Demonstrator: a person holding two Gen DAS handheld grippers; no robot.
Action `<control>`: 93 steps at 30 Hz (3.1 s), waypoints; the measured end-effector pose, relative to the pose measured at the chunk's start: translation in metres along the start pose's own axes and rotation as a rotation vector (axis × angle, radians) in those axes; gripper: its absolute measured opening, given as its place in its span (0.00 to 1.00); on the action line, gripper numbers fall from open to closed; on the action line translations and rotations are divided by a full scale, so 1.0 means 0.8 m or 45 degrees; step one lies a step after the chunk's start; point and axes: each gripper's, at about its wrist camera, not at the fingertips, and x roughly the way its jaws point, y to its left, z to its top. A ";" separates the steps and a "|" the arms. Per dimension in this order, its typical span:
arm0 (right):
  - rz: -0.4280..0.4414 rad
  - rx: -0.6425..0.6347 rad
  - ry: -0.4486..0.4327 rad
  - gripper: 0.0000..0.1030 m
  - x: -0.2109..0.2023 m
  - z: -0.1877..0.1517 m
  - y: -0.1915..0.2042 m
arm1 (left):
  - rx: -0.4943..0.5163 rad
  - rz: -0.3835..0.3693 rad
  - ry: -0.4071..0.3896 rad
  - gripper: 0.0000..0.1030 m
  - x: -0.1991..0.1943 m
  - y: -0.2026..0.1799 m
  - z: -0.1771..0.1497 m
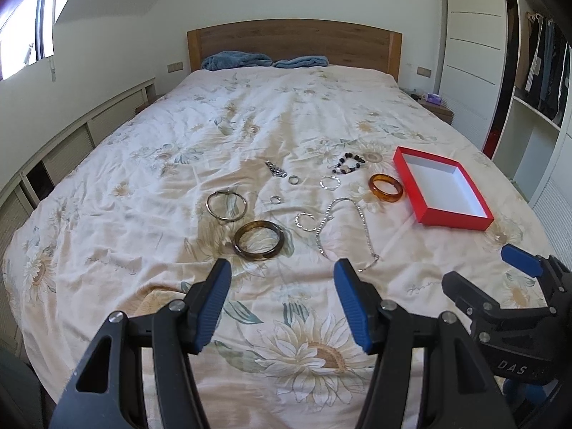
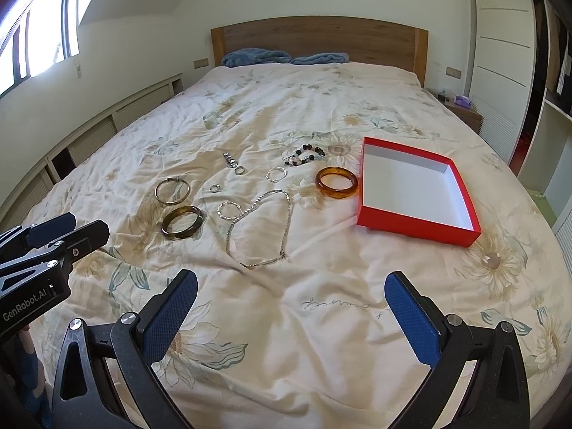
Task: Organize jewelry
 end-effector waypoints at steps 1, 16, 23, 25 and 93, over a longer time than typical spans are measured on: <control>0.001 -0.001 0.002 1.00 0.001 0.000 0.000 | 0.000 0.002 0.000 0.56 0.000 0.001 0.000; 0.001 -0.032 0.025 1.00 0.016 0.000 0.009 | -0.013 0.008 0.021 0.56 0.016 0.010 -0.004; 0.032 -0.043 0.048 0.99 0.029 0.001 0.015 | -0.037 0.014 0.047 0.56 0.034 0.023 -0.006; 0.040 -0.042 0.052 0.98 0.033 0.003 0.016 | -0.049 0.008 0.053 0.56 0.039 0.030 -0.007; 0.371 0.042 0.402 0.42 0.280 0.023 0.015 | -0.014 -0.437 0.375 0.09 0.295 0.066 0.004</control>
